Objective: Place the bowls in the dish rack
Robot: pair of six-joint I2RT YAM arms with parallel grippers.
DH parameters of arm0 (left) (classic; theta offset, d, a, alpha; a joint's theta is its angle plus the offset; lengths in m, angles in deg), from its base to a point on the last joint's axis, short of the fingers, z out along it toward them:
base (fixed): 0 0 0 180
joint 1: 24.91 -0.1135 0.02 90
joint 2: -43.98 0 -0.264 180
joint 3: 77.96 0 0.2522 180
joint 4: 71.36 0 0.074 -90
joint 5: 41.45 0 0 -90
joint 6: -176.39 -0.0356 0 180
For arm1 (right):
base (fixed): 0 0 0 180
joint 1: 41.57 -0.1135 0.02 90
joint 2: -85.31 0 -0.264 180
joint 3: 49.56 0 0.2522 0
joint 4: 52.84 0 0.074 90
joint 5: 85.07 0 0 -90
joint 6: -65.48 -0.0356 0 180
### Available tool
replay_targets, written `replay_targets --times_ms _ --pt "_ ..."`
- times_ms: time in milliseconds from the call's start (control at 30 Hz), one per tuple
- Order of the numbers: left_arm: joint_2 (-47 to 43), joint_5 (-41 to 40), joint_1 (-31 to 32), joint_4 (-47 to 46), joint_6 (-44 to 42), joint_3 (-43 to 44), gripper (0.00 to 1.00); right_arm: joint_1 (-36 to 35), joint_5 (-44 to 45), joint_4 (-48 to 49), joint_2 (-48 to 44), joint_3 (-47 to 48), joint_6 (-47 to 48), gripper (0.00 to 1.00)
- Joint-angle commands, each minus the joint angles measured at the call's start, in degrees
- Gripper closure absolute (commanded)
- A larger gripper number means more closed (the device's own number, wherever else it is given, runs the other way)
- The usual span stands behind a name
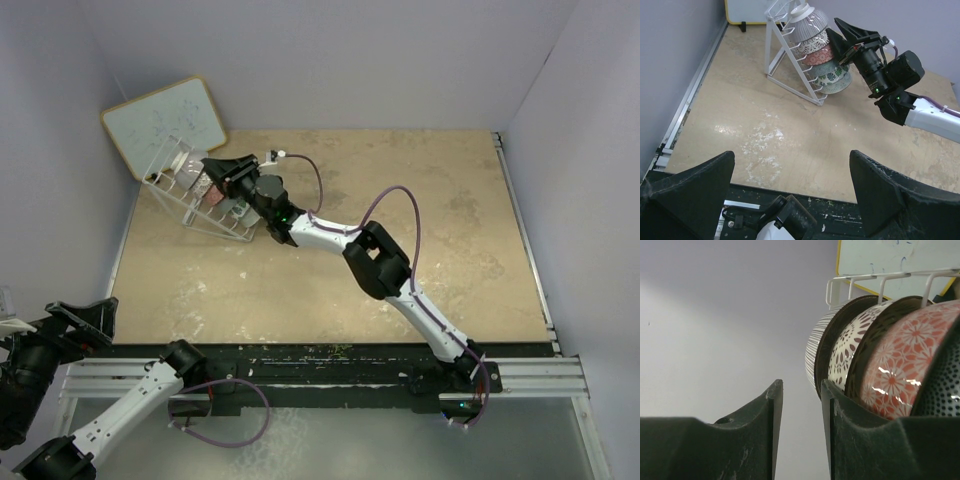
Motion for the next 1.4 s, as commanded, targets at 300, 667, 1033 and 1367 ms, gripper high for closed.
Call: replay_targets --times_ms 300,667,1033,1367 --pt "7.33 1.37 2.67 -1.54 2.19 -2.84 0.01 0.45 -3.36 5.88 -17.67 -19.64 3.59 0.61" --pt "16.32 8.65 4.9 -17.26 -0.65 -14.91 0.01 4.89 -8.41 -11.95 -40.96 -39.5 31.3 0.59" --pt "30.96 13.83 4.86 -32.25 -2.08 -17.2 0.01 8.3 10.22 -46.0 -65.37 -52.84 56.07 0.52" --pt "35.93 12.25 4.8 -35.47 -0.76 -16.77 0.01 9.19 14.72 -58.24 -81.47 -63.99 59.37 0.46"
